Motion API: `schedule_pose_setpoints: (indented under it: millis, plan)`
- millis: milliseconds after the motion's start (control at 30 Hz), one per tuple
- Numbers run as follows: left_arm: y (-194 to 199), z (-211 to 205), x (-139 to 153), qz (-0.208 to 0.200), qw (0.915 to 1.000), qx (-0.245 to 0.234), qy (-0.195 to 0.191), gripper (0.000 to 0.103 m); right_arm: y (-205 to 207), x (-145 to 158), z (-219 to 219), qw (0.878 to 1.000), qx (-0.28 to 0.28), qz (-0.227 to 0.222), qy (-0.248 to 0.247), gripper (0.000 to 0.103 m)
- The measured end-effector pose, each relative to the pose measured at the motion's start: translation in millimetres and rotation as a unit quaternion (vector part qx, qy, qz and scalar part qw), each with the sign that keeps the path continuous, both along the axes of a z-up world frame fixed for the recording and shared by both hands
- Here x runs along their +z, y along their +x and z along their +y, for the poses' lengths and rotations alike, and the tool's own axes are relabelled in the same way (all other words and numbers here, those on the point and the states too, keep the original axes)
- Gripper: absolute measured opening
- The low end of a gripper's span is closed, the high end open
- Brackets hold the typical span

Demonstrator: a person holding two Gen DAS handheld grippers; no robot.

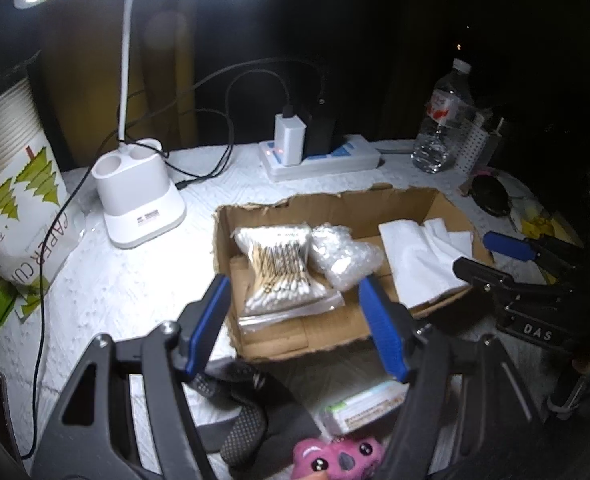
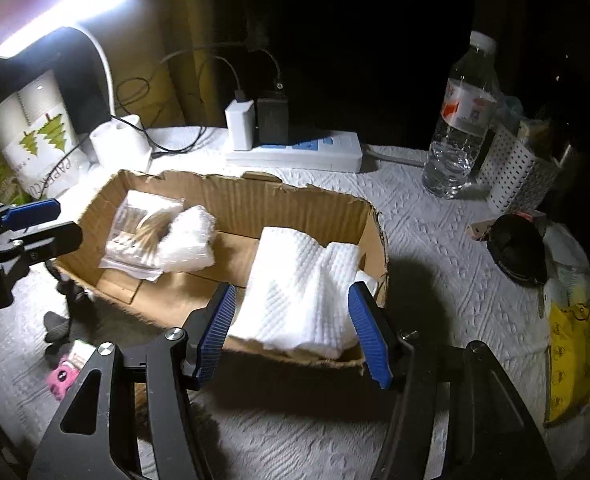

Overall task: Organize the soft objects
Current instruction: 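Open the left gripper to drop the swab bag while the right gripper releases the towel, then withdraw both grippers from the box toward the pink plush and brown sponge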

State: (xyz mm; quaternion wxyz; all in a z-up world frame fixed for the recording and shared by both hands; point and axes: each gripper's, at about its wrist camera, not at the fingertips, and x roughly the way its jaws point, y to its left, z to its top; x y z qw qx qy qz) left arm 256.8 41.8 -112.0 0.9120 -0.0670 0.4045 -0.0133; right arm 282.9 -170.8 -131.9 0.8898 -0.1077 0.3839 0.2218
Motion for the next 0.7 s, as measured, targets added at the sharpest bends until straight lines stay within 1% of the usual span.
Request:
schedule_pose_setpoints:
  millis: [333,533,700]
  plan:
    - [-28,-4,7,-0.013,0.9999,-0.004,-0.003,0.068,-35,16,-1,0.999,0.013,-0.015,0.026,0.062]
    - [-45,-3,6,-0.018,0.9998,-0.003,-0.007,0.068,-53,18,2,0.999,0.023,-0.015,0.030,0.062]
    - [-57,-1,0,-0.014,0.9999,0.001,-0.010,0.068,-67,16,3,0.999,0.030,-0.015,0.035,0.062]
